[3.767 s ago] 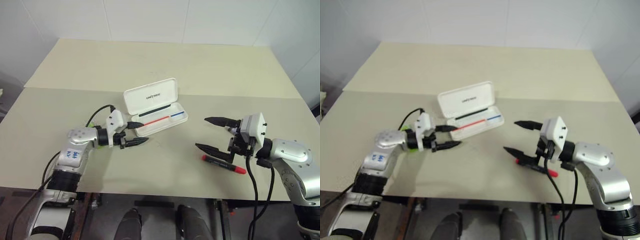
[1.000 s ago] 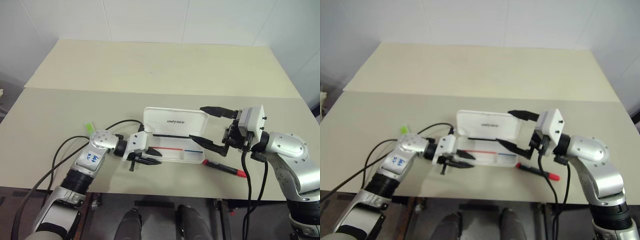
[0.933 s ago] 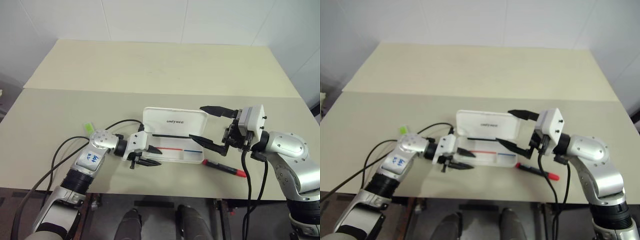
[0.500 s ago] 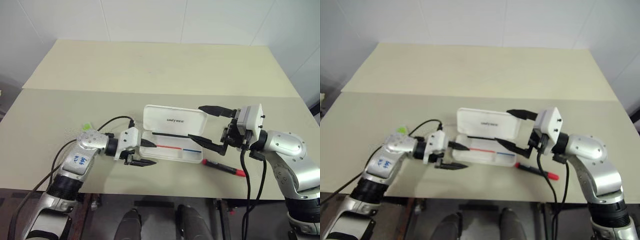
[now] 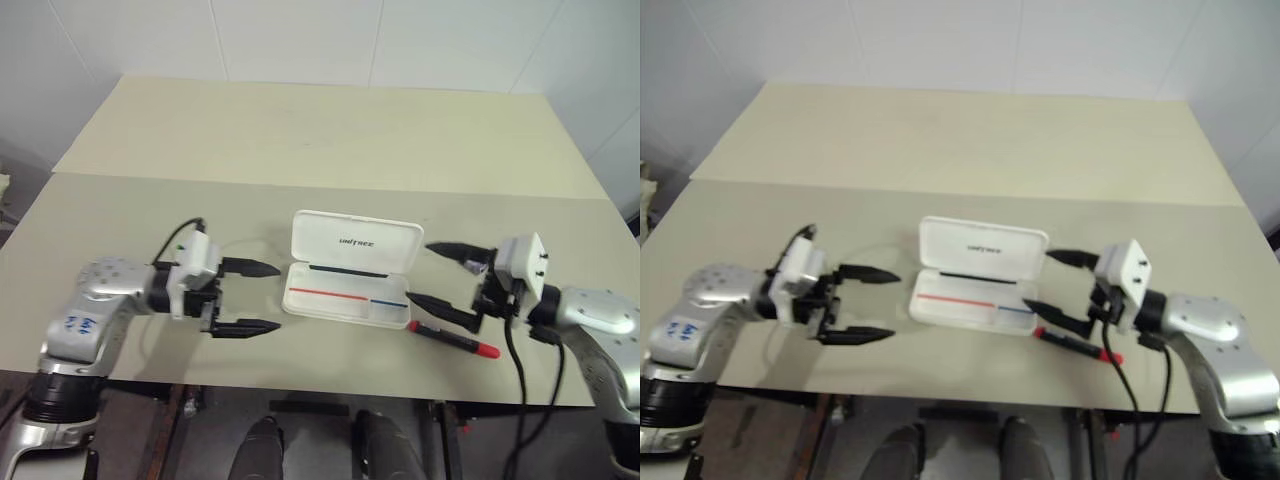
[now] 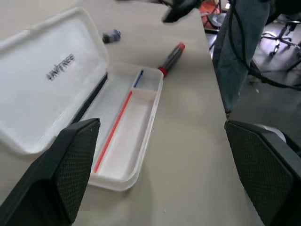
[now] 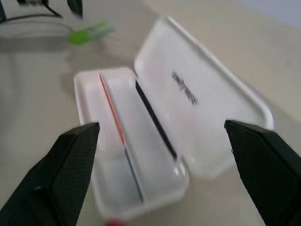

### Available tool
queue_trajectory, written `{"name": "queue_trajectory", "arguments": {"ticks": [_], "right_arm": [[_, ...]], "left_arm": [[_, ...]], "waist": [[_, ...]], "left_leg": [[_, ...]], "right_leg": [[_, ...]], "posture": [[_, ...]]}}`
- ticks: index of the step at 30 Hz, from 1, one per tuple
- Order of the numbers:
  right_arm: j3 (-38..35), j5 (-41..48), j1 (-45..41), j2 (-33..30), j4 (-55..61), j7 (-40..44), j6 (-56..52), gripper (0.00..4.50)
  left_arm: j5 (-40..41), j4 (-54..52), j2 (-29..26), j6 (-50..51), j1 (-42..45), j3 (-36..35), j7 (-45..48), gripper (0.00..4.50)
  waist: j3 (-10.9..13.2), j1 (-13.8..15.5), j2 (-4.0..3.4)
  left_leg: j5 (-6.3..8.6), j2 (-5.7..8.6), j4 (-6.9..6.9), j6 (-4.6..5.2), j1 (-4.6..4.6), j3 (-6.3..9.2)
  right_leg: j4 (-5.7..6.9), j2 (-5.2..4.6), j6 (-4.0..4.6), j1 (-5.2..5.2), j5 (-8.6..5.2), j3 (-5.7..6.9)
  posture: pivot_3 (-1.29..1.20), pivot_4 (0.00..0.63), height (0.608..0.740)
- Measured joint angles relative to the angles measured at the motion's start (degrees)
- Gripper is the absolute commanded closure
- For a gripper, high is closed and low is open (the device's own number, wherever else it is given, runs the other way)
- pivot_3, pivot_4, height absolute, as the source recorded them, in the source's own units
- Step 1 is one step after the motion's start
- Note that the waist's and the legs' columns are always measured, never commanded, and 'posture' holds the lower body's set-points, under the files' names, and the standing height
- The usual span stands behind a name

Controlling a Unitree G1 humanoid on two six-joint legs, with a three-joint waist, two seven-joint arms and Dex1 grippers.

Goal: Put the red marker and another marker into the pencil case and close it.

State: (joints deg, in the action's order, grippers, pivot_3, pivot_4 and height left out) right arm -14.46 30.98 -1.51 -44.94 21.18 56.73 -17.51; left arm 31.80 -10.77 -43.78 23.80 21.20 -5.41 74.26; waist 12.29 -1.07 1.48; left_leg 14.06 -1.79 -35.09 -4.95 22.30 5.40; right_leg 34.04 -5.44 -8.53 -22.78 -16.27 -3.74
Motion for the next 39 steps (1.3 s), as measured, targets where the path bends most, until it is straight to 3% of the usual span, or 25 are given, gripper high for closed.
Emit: {"name": "queue_trajectory", "arguments": {"ticks": [9,23,34,39], "right_arm": [[-6.47,-1.77,14.49,-1.04,-6.56,4.52,3.17,0.00],[-0.11,-6.67,6.64,0.56,-24.51,10.41,12.27,0.00],[1.77,-7.49,3.78,1.43,-28.75,12.42,16.76,3.88],[1.77,-7.47,3.69,1.72,-29.51,12.72,17.98,3.92]], "left_arm": [[1.98,2.01,-3.02,1.03,5.13,-0.17,4.29,0.05],[1.72,4.31,-3.49,0.48,7.21,-0.17,3.38,0.05],[1.66,4.26,-3.67,-0.34,7.20,-0.23,2.78,0.00],[1.34,4.41,-3.68,-1.84,7.14,-0.21,2.88,0.00]], "waist": [[-0.01,-0.95,0.02],[0.00,-0.66,0.02],[0.00,-0.66,0.02],[0.00,-0.66,0.02]], "left_leg": [[-0.03,-0.01,-0.06,0.02,-0.19,-0.16],[-0.12,-0.01,-0.08,0.04,-0.18,-0.14],[-0.12,-0.01,-0.08,0.04,-0.19,-0.13],[-0.13,-0.01,-0.08,0.03,-0.20,-0.13]], "right_leg": [[-0.03,-0.01,0.41,0.12,-0.21,-0.07],[-0.02,0.00,0.36,0.13,-0.12,-0.09],[0.02,0.01,0.26,0.13,-0.07,-0.09],[0.03,0.01,0.23,0.13,-0.05,-0.09]], "posture": [[0.00,0.150,0.740],[0.00,0.150,0.740],[0.00,0.150,0.740],[0.00,0.150,0.740]]}}
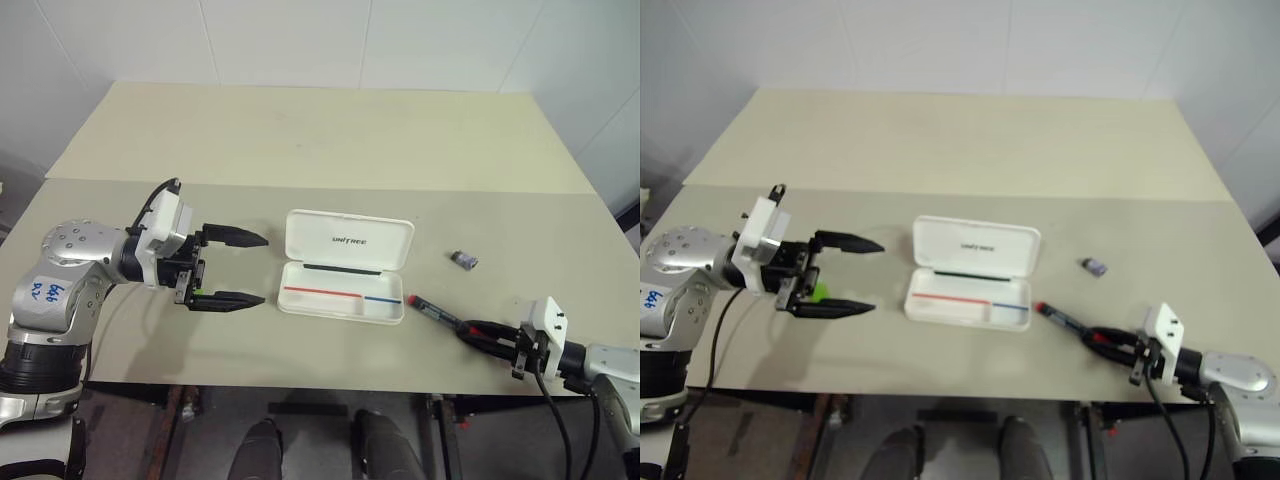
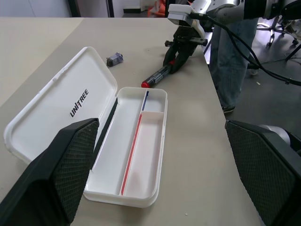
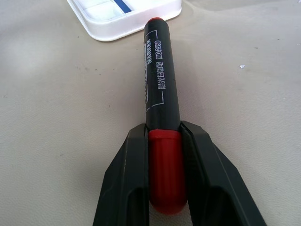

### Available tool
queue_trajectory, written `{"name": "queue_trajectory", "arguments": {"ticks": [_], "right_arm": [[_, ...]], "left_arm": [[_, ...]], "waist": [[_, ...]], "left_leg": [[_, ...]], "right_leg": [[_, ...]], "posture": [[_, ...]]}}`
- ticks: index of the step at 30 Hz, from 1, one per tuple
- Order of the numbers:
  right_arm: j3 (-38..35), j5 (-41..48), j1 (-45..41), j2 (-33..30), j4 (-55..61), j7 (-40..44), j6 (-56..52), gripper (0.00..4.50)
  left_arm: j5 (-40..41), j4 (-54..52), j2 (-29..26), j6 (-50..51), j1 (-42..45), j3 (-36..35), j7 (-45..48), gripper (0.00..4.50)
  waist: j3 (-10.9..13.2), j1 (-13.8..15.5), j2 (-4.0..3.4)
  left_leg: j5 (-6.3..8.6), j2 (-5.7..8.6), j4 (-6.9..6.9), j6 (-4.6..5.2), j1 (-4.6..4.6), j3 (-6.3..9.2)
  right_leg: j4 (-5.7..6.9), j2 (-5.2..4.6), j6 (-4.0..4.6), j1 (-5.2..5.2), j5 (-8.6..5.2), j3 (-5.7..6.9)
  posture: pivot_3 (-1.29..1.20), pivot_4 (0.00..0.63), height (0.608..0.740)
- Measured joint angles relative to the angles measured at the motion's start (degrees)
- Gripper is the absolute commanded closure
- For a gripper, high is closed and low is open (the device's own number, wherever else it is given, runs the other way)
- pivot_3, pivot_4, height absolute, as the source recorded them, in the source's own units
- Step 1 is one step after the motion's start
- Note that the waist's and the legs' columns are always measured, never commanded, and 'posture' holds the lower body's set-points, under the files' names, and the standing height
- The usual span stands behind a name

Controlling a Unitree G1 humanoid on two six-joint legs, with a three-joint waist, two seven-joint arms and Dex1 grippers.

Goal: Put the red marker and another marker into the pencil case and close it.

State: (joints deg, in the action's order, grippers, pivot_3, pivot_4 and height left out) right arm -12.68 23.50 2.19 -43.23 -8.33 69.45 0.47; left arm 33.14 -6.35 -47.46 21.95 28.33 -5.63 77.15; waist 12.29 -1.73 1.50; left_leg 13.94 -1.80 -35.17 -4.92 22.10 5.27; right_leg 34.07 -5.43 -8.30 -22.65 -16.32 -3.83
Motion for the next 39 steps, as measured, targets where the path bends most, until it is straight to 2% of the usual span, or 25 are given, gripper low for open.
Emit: {"name": "queue_trajectory", "arguments": {"ticks": [6,10,14,20,25,27,31,39], "right_arm": [[-0.02,-0.40,0.30,-0.55,0.03,-0.20,0.94,3.92],[-2.05,-2.09,0.15,-6.95,-1.79,1.18,3.79,3.92],[-4.43,-2.04,-2.23,-10.10,-2.62,1.77,4.91,3.92],[-3.33,-1.37,-5.19,-10.34,2.91,2.38,3.50,3.92],[6.14,0.96,-13.71,-5.38,17.26,0.98,-3.17,3.92],[8.58,1.09,-15.28,-4.18,18.51,0.61,-5.07,3.92],[14.52,-0.15,-21.49,0.45,17.71,-0.15,-7.06,3.92],[20.86,-5.54,-29.44,6.80,5.21,0.38,-4.63,3.92]], "left_arm": [[-1.48,1.30,0.09,-3.02,0.04,0.22,0.57,0.00],[-3.75,6.92,0.23,-7.51,0.00,0.37,1.48,0.00],[-5.10,9.77,0.43,-10.78,-0.08,0.36,2.18,0.00],[-5.76,11.64,1.51,-13.45,-0.12,0.36,2.38,0.00],[-6.01,11.54,2.31,-14.57,-0.57,0.37,1.86,0.00],[-6.02,11.52,2.28,-14.61,-1.10,0.12,1.68,0.00],[-6.07,11.40,2.37,-14.59,-1.80,-0.06,1.02,0.00],[-6.05,9.16,2.46,-14.28,-3.06,-0.04,-0.35,0.00]], "waist": [[0.00,0.02,0.00],[0.01,0.12,-0.07],[0.01,0.07,-0.06],[0.01,-0.02,-0.07],[0.01,-0.32,-0.07],[0.01,-0.03,-0.07],[0.02,0.24,-0.06],[0.02,0.05,-0.06]], "left_leg": [[0.00,0.00,-0.01,0.00,0.00,-0.01],[0.00,0.02,-0.02,0.01,0.00,-0.03],[0.00,0.01,-0.01,0.01,0.00,-0.01],[0.00,0.01,-0.01,0.01,0.00,0.00],[-0.03,-0.03,-0.01,-0.04,-0.05,0.03],[-0.03,-0.02,-0.01,-0.04,-0.02,0.03],[-0.02,0.01,-0.01,-0.04,0.07,0.10],[0.01,0.00,0.05,-0.04,0.08,0.11]], "right_leg": [[0.00,-0.01,0.00,0.00,0.00,0.00],[0.00,-0.01,0.07,0.00,-0.04,-0.03],[0.00,0.00,0.06,0.00,-0.03,-0.02],[0.04,0.00,-0.35,-0.01,0.18,-0.02],[0.16,0.03,-0.37,-0.03,0.19,0.00],[0.14,0.01,-0.37,-0.03,0.19,0.00],[0.09,0.01,-0.37,-0.04,0.20,0.02],[0.22,0.02,-0.63,-0.14,0.33,0.05]], "posture": [[0.00,0.150,0.740],[0.00,0.150,0.740],[0.00,0.150,0.740],[0.00,0.150,0.740],[0.00,0.150,0.740],[0.00,0.150,0.740],[0.00,0.150,0.740],[0.00,0.150,0.740]]}}
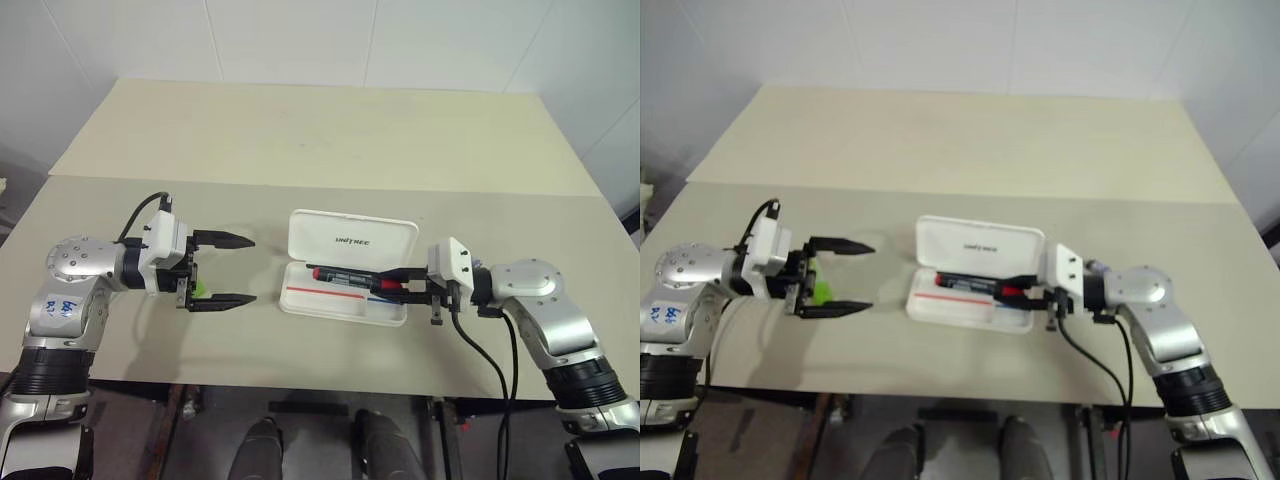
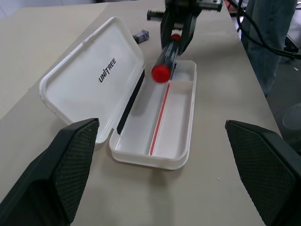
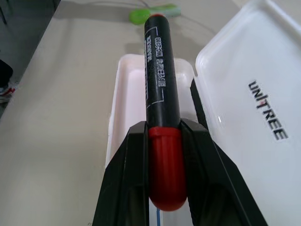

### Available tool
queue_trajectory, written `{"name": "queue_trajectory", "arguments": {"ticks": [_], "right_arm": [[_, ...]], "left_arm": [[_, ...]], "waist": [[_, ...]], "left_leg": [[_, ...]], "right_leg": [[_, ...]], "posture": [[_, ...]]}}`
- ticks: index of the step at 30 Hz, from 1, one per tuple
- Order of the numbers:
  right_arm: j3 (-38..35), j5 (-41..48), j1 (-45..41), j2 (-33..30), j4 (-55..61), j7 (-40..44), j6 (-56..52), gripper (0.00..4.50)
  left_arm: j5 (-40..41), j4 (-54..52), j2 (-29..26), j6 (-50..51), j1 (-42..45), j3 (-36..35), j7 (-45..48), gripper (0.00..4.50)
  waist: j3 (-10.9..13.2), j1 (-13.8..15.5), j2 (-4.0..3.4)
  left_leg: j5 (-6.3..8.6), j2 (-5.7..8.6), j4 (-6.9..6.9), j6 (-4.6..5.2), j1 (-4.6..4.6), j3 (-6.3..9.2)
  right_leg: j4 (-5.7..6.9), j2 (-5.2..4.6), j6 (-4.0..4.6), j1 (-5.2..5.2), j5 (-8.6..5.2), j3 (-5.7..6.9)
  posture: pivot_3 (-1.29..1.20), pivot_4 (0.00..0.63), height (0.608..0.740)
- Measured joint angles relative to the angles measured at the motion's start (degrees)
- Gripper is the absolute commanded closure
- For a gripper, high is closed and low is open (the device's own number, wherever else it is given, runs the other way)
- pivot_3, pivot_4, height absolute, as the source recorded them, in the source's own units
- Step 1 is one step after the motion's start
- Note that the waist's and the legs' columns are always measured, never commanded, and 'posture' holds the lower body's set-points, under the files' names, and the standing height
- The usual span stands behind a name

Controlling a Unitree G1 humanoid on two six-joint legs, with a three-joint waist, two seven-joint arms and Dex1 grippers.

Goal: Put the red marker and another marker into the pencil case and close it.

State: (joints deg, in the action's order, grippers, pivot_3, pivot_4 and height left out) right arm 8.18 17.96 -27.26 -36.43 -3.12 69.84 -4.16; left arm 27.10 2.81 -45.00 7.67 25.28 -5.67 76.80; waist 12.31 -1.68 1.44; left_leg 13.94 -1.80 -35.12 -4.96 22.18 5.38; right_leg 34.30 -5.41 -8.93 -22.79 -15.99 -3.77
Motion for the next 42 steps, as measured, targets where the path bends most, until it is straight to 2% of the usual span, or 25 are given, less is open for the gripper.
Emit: {"name": "queue_trajectory", "arguments": {"ticks": [8,24,25,26,33,42], "right_arm": [[2.02,-3.99,-5.12,4.29,-9.33,0.89,4.29,3.92],[2.68,-5.96,-9.10,9.23,-15.77,0.83,7.80,3.92],[2.68,-5.88,-9.42,9.47,-15.76,0.87,7.73,3.20],[2.68,-5.77,-9.68,9.59,-15.72,0.91,7.65,2.97],[2.65,-5.59,-9.78,9.65,-15.31,1.01,7.95,0.50],[1.96,-1.62,-9.56,10.52,-6.96,-0.50,3.91,0.50]], "left_arm": [[0.04,-1.63,0.00,1.03,-1.26,-0.06,-1.39,0.00],[0.12,-2.37,0.06,1.14,-1.51,-0.09,-2.81,0.00],[0.12,-2.37,0.09,1.15,-1.50,-0.06,-2.84,0.00],[0.12,-2.37,0.14,1.14,-1.50,-0.06,-2.86,0.00],[0.12,-2.37,0.69,1.14,-1.50,-0.06,-2.98,0.00],[0.13,-2.44,1.16,1.15,-1.51,-0.03,-3.11,0.00]], "waist": [[0.00,-0.16,0.00],[0.00,-0.25,0.00],[0.00,-0.28,-0.01],[0.00,-0.29,-0.01],[0.00,-0.23,-0.01],[0.00,-0.28,-0.01]], "left_leg": [[0.00,0.00,0.01,0.00,-0.02,0.00],[0.00,0.00,0.01,0.00,-0.03,0.00],[0.00,0.00,0.01,0.00,-0.03,0.00],[0.00,0.00,0.01,0.00,-0.03,0.00],[0.00,0.00,0.01,0.00,-0.03,0.00],[0.00,-0.01,0.01,0.00,-0.02,0.01]], "right_leg": [[0.11,0.00,0.01,-0.04,-0.02,0.00],[0.14,0.01,0.01,-0.05,-0.02,0.00],[0.15,0.01,0.02,-0.05,-0.02,0.00],[0.16,0.01,0.02,-0.05,-0.02,0.00],[0.15,0.01,0.02,-0.05,-0.03,0.00],[0.20,0.01,0.02,-0.08,-0.04,0.00]], "posture": [[0.00,0.150,0.740],[0.00,0.150,0.740],[0.00,0.150,0.740],[0.00,0.150,0.740],[0.00,0.150,0.740],[0.00,0.150,0.740]]}}
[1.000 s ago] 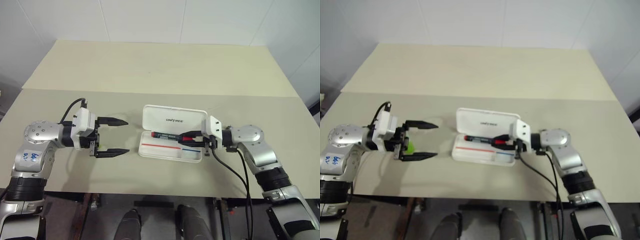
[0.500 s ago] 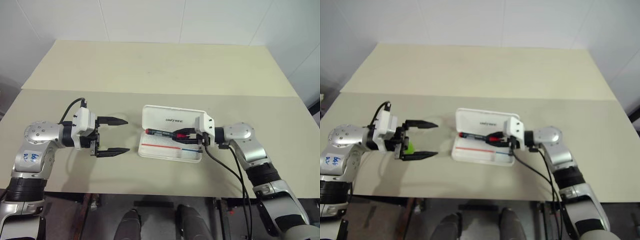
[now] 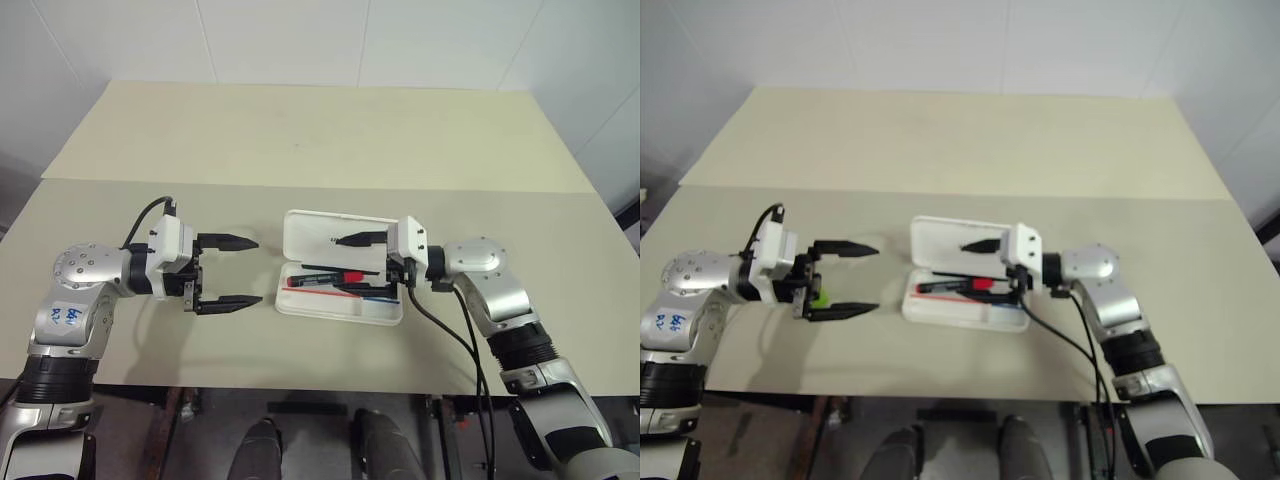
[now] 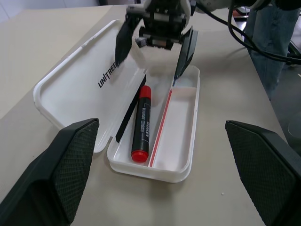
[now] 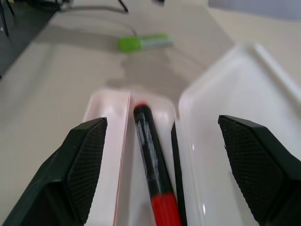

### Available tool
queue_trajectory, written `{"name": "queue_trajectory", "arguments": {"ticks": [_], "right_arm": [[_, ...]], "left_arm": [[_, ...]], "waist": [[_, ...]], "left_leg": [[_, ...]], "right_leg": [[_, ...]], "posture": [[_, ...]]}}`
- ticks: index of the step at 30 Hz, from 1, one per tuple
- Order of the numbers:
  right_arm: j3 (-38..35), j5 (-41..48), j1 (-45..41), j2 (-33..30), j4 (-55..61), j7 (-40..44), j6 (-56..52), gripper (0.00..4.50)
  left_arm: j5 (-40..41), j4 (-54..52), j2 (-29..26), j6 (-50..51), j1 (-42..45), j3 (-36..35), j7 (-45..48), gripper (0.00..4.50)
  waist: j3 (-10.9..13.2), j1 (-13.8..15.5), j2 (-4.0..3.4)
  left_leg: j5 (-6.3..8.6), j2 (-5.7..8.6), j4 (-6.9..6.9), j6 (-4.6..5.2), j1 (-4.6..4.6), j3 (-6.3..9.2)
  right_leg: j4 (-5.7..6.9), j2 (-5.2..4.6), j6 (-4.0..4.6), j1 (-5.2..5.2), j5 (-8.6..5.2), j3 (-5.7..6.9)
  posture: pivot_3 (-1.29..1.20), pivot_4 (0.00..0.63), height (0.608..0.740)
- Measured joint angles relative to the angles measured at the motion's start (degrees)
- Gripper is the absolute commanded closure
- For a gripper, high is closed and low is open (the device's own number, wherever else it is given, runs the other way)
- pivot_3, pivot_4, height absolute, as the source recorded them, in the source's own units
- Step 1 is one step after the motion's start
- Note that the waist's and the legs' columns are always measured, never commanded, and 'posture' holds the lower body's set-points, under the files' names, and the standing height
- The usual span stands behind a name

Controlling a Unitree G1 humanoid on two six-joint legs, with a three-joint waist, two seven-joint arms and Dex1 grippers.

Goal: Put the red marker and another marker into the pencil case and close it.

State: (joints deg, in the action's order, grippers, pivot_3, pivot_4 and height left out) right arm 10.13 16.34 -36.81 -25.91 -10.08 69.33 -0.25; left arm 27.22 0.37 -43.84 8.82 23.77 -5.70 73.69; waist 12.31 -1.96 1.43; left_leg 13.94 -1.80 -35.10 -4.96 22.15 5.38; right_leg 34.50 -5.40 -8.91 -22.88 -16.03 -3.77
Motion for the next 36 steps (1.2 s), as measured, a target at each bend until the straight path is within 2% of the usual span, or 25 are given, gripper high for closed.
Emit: {"name": "queue_trajectory", "arguments": {"ticks": [6,8,10,13,17,20,24,29,36], "right_arm": [[-2.80,7.66,5.24,-1.38,15.56,-4.09,-12.21,0.50],[-4.40,9.68,7.87,-3.36,21.10,-5.87,-16.08,0.13],[-6.98,13.27,11.83,-5.64,27.02,-7.78,-20.67,0.01],[-9.99,17.04,14.87,-7.57,32.40,-10.32,-25.00,0.01],[-15.74,23.20,12.99,-10.11,38.08,-14.46,-29.47,0.01],[-19.24,25.31,9.72,-11.67,37.77,-16.12,-30.02,0.01],[-19.03,22.33,10.80,-14.12,30.61,-12.27,-27.15,0.01],[-16.74,17.46,9.45,-14.32,21.23,-7.71,-21.93,0.01],[-12.85,15.26,7.46,-12.85,18.83,-4.43,-18.65,0.01]], "left_arm": [[0.25,-0.53,0.12,0.60,-0.49,-0.01,-0.22,0.00],[0.47,-2.02,0.39,1.13,-1.73,-0.08,-0.99,0.00],[0.90,-4.87,0.90,2.39,-4.49,-1.09,-3.45,0.00],[1.57,-8.13,1.62,4.98,-8.17,-3.25,-8.14,0.00],[4.19,-17.93,7.56,10.56,-15.31,-10.45,-22.07,0.00],[2.83,-21.55,12.27,13.69,-17.93,-11.80,-33.85,0.00],[-1.88,-24.72,17.52,18.30,-20.97,-12.72,-48.49,0.00],[-3.97,-29.87,26.07,23.31,-22.07,-14.28,-63.93,0.00],[-8.42,-34.36,31.41,34.42,-25.19,-15.01,-78.19,0.00]], "waist": [[0.00,0.32,0.00],[0.00,0.40,0.00],[0.00,0.40,0.00],[0.00,0.08,0.00],[0.01,-0.07,-0.01],[-0.04,0.44,0.07],[-0.08,0.61,0.15],[-0.08,0.47,0.16],[-0.08,0.39,0.15]], "left_leg": [[0.01,0.00,0.03,-0.01,0.05,0.02],[0.02,0.00,0.02,-0.03,0.07,0.02],[0.05,0.00,0.04,-0.05,0.09,0.03],[0.06,-0.02,0.03,-0.05,0.05,0.01],[0.06,-0.04,-0.01,-0.05,0.00,-0.04],[0.03,-0.04,-0.05,-0.02,-0.02,0.01],[-0.01,0.01,-0.08,0.03,0.05,0.00],[-0.01,0.03,-0.09,0.03,0.02,0.01],[0.00,0.03,-0.08,0.02,0.04,0.00]], "right_leg": [[0.00,-0.01,0.02,-0.04,-0.04,0.00],[-0.04,-0.02,0.02,-0.04,-0.04,0.01],[-0.07,-0.02,0.02,-0.04,-0.05,0.01],[-0.06,-0.01,0.03,-0.06,-0.07,0.00],[-0.04,-0.06,0.06,-0.03,-0.08,0.00],[-0.07,-0.02,0.10,0.01,-0.10,0.03],[-0.62,-0.07,0.74,0.26,-0.27,0.07],[-0.57,-0.06,0.26,0.26,0.00,0.05],[-0.59,-0.06,0.27,0.22,-0.01,0.05]], "posture": [[0.00,0.150,0.740],[0.00,0.150,0.740],[0.00,0.150,0.740],[0.00,0.150,0.740],[0.00,0.150,0.740],[0.00,0.150,0.740],[0.00,0.150,0.740],[0.00,0.150,0.740],[0.00,0.150,0.740]]}}
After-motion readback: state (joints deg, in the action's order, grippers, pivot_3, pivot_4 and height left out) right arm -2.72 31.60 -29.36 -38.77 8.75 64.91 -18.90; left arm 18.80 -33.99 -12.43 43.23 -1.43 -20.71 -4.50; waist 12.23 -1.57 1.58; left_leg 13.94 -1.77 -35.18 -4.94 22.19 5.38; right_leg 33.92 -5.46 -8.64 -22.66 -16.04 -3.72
